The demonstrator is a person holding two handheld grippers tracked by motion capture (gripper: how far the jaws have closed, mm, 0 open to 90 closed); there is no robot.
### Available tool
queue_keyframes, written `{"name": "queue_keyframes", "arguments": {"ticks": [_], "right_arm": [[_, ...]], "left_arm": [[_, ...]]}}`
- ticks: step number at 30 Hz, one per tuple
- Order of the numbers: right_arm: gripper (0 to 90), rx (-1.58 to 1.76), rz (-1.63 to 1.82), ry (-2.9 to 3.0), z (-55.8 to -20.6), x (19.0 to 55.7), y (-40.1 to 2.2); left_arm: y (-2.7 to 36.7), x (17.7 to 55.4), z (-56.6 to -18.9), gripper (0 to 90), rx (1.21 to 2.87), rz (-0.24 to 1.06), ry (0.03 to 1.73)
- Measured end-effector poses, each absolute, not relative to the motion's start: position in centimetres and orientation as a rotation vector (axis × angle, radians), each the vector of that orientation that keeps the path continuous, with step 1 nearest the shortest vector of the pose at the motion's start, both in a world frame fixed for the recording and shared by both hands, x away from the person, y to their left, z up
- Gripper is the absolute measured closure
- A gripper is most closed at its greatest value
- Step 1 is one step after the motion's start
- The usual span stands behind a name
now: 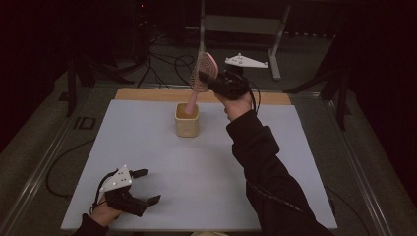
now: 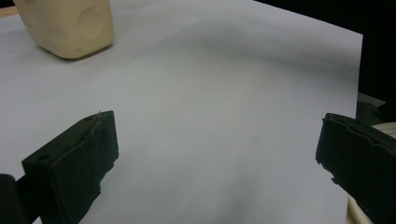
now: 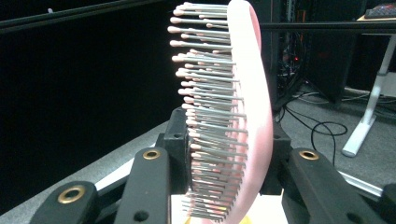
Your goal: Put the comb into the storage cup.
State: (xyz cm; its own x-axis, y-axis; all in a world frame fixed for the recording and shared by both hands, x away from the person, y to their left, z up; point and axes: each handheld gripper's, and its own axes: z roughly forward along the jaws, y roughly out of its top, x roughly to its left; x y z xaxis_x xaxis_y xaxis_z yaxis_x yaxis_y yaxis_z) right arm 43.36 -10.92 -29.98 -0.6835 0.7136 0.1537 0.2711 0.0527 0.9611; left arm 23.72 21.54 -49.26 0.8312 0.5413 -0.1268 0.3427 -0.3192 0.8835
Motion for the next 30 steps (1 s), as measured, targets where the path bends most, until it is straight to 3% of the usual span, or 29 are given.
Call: {"name": "queue_keyframes", "arguments": {"ticks": [30], "right_arm": [[64.4,1.031,1.617,1.98,-33.2,45.7,-9.0]], "left_arm": [[21.7,23.7,-49.3,0.0,1.932,0.23,0.652]]}}
